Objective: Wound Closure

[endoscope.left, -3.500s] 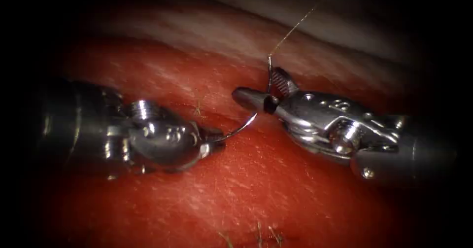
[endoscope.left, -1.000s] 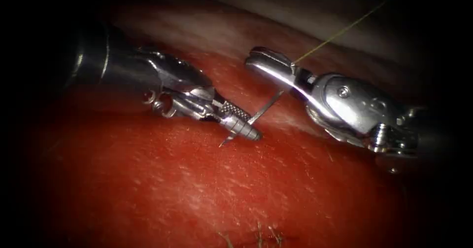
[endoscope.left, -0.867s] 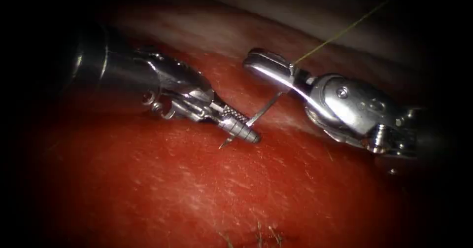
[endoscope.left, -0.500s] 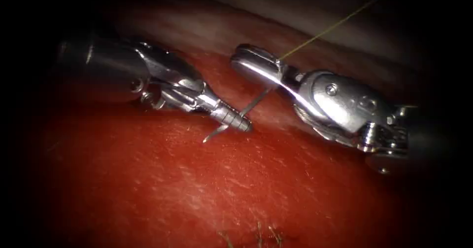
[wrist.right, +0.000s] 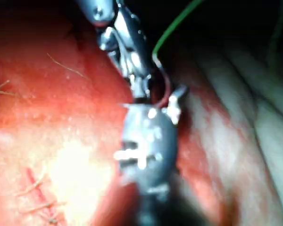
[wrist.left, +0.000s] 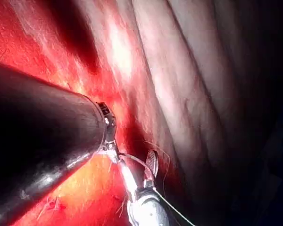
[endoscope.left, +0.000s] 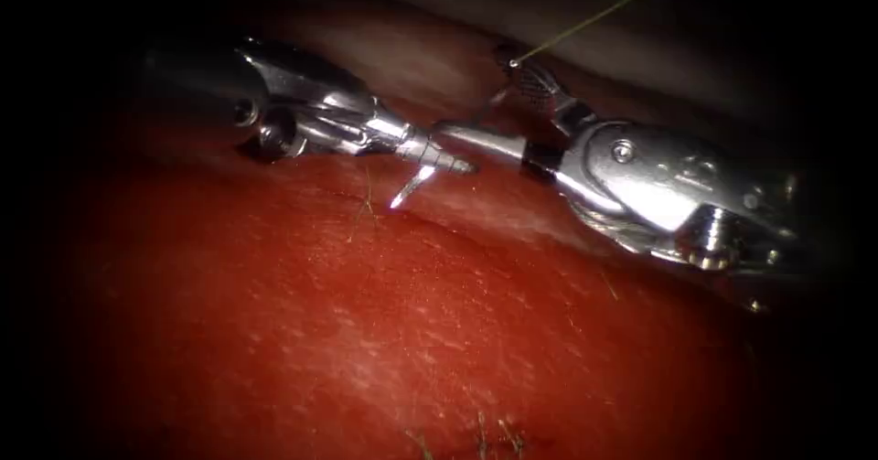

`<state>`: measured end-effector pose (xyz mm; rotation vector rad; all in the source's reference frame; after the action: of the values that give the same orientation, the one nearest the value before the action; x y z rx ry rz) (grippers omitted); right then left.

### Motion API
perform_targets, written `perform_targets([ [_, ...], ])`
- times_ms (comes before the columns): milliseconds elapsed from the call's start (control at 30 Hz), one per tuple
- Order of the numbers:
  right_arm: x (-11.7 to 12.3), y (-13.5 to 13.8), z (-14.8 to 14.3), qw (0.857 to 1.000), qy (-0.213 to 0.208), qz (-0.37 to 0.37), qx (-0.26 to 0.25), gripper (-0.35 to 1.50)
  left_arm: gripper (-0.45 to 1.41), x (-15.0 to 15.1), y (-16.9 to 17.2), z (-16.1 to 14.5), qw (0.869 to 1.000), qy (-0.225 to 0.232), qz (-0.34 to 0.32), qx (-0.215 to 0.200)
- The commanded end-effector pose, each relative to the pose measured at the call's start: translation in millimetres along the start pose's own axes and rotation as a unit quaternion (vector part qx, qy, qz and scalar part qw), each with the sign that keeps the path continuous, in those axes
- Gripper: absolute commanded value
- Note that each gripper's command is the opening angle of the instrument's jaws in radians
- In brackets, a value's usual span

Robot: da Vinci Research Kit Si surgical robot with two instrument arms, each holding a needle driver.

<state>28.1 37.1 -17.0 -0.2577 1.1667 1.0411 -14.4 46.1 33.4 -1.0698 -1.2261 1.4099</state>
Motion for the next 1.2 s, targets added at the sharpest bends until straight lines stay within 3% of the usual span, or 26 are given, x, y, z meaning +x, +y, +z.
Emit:
perform_targets([
  [33,0.4,-0.5,0.8,1.0,0.01,0.0,-0.006,1.08,-0.35,-0.4,-0.6,1.0,1.0,0.001,0.002,0.002],
  [333,0.5,-0.5,0.3,1.0,0.016,-0.001,0.002,0.44,-0.35,-0.5,-0.3,1.5,1.0,-0.004,0.002,-0.003],
  [500,0.4,0.1,-0.1,1.0,0.012,0.004,0.002,0.29,-0.35,-0.5,-0.3,1.4,1.0,-0.003,0.007,-0.003],
  [567,0.4,0.0,-0.3,0.999,0.012,0.031,0.001,0.05,-0.35,-0.5,-0.3,1.5,1.0,-0.003,0.013,-0.003],
  [600,0.5,-0.1,-0.5,0.999,0.012,0.043,0.002,-0.35,-0.35,-0.6,-0.3,1.7,1.0,-0.002,0.017,-0.002],
  [800,0.9,-0.3,-1.0,0.999,0.002,0.051,0.003,-0.35,-0.35,-0.7,-0.4,2.3,1.0,-0.002,0.026,-0.001],
  [833,0.8,-0.3,-0.9,0.999,-0.001,0.051,0.002,-0.35,-0.15,-0.5,-0.3,2.5,0.999,0.0,0.043,-0.001],
  [867,0.7,-0.2,-0.9,0.999,-0.004,0.051,0.003,-0.35,0.47,0.1,-0.3,2.8,0.998,0.002,0.056,0.0],
  [933,0.7,-0.1,-1.0,0.999,-0.003,0.05,0.006,-0.35,0.77,0.7,-0.2,3.0,0.998,0.003,0.06,0.001],
  [1100,0.7,0.6,-1.3,0.999,-0.003,0.038,0.023,-0.35,0.79,0.0,0.5,2.3,0.99,-0.014,0.137,0.013],
  [1200,0.3,1.4,-1.5,0.999,-0.009,0.015,0.048,-0.35,0.79,-0.8,0.9,1.0,0.977,-0.074,0.192,0.051],
])
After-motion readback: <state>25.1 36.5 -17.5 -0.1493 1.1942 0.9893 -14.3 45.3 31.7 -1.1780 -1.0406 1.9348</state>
